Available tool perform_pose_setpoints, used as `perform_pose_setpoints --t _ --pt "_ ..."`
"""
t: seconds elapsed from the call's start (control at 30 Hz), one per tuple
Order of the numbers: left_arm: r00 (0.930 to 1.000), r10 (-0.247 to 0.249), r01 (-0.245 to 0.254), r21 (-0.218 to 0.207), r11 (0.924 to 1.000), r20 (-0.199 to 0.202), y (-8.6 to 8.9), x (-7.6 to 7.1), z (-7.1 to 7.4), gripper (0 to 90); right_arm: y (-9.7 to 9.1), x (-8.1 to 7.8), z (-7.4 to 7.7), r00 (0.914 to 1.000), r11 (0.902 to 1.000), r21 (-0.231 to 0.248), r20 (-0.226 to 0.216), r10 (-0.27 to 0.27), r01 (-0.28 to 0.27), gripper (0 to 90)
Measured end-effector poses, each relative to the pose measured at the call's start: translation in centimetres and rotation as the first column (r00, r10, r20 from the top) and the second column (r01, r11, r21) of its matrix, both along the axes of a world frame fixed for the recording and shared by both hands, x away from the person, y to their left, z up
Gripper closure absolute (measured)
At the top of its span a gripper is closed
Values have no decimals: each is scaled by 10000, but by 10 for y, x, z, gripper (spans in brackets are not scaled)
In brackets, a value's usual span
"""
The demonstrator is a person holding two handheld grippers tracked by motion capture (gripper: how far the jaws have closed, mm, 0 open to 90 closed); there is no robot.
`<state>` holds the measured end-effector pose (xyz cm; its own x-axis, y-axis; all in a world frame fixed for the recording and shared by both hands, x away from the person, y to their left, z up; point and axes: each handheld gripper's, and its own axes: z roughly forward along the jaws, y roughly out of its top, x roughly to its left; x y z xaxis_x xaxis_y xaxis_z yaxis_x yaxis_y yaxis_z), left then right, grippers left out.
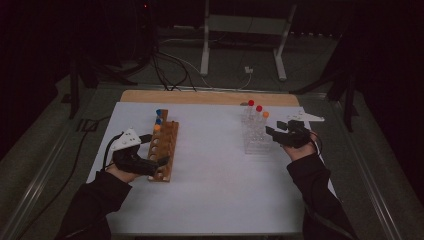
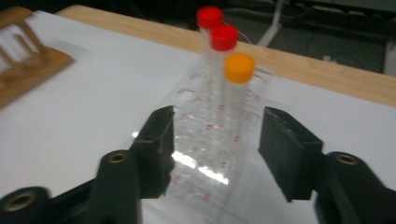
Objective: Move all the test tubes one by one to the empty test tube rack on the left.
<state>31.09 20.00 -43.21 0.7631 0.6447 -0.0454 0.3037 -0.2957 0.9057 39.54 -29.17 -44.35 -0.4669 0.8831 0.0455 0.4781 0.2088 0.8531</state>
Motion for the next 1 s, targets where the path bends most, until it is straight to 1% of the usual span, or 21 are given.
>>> perform_pose_setpoints --t 0.03,0.1,0.13,0.2,0.23,0.37,0.4,0.47,0.53,0.6,0.7,0.73,0.77,0.83,0.93,1.0 --pt "10000 -2 2 19 10000 -6 0 0 0 11 0 3 -1 10000 10000 -34 -90 14 -14 482" --pt "10000 17 -18 28 10000 20 0 -1 0 11 2 12 -5 9995 9996 -225 -283 -158 152 505" --pt "10000 -24 24 8 10000 -5 1 -1 0 11 3 16 -6 9991 9996 -194 -362 -202 195 509" --pt "10000 1 -1 26 10000 24 1 -1 0 10 5 23 -9 9980 9987 -354 -501 -374 356 529" --pt "10000 -30 30 20 10000 -9 1 -1 0 11 5 28 -11 9977 9987 -297 -523 -434 419 541" --pt "10000 34 -34 13 10000 41 2 -1 0 11 6 39 -14 9952 9968 -377 -661 -728 704 594" --pt "10000 46 -46 7 10000 41 2 -1 0 11 7 42 -16 9947 9970 -361 -748 -710 684 604" --pt "10000 17 -17 24 10000 47 2 -1 0 11 6 46 -18 9942 9979 -182 -873 -632 618 634" --pt "10000 -35 36 57 10000 -48 1 -1 0 11 8 49 -20 9933 9982 -132 -989 -601 591 637" --pt "10000 -44 44 85 10000 -76 1 0 -1 11 11 51 -21 9925 9978 -98 -1029 -662 656 669" --pt "10000 -61 62 89 9999 -63 0 0 -2 11 14 53 -23 9920 9967 -162 -971 -806 794 669" --pt "10000 -74 74 82 9999 -62 0 0 -2 11 14 54 -23 9916 9964 -103 -976 -851 845 687" --pt "10000 -55 55 88 9999 -44 0 0 -2 11 14 54 -23 9923 9970 -32 -969 -769 770 701" --pt "10000 -59 60 94 9999 -71 1 0 -2 11 17 54 -23 9932 9969 -247 -876 -769 750 736" --pt "9999 -93 94 124 9999 -106 0 0 -2 11 21 53 -21 9934 9945 -694 -789 -835 781 751" --pt "9999 -125 126 136 9998 -113 0 0 -2 11 21 52 -18 9936 9943 -709 -749 -847 794 752"
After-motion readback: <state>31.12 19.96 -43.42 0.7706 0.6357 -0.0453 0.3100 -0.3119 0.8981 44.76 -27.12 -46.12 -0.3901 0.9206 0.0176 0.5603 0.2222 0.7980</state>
